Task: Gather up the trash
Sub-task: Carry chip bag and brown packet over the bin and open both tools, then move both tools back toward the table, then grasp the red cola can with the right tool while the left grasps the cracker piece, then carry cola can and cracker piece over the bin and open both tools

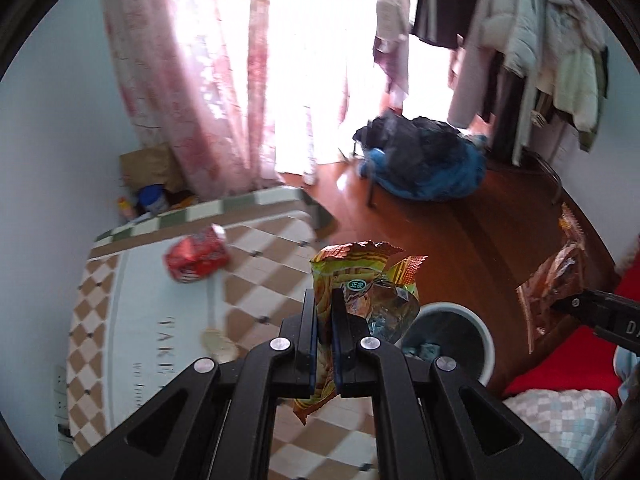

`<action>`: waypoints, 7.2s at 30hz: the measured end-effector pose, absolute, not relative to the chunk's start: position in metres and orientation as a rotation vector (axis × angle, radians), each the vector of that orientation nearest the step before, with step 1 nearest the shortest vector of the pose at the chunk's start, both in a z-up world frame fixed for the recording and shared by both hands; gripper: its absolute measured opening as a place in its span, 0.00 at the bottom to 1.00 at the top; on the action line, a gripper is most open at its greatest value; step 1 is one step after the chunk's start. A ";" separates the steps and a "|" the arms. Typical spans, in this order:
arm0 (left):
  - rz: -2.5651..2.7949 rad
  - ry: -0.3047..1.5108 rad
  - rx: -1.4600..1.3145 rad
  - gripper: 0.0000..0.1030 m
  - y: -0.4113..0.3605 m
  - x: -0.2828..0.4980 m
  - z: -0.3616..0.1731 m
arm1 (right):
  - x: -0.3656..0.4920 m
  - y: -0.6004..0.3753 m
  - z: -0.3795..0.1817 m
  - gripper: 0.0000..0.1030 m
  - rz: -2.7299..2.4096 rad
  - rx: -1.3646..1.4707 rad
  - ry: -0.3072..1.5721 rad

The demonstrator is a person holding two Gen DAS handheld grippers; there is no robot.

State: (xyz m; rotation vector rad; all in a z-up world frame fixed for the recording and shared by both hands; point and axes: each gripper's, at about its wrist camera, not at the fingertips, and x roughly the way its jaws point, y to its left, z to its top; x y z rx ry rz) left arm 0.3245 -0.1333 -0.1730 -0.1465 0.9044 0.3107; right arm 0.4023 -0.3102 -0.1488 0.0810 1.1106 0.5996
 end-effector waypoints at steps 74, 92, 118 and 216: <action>0.199 1.089 -0.063 0.99 -0.248 0.375 -0.215 | 0.412 -0.490 -0.240 1.00 0.103 0.047 1.204; 0.610 0.994 -0.251 0.99 -0.051 0.286 -0.175 | 0.393 -0.325 -0.142 1.00 0.468 -0.001 1.167; 1.040 1.238 -0.550 0.99 0.176 0.219 -0.376 | 0.417 0.181 -0.389 0.95 1.004 -1.573 1.029; 0.040 1.343 -0.055 0.09 -0.283 0.490 -0.400 | 0.519 -0.496 -0.451 0.60 0.116 0.274 1.532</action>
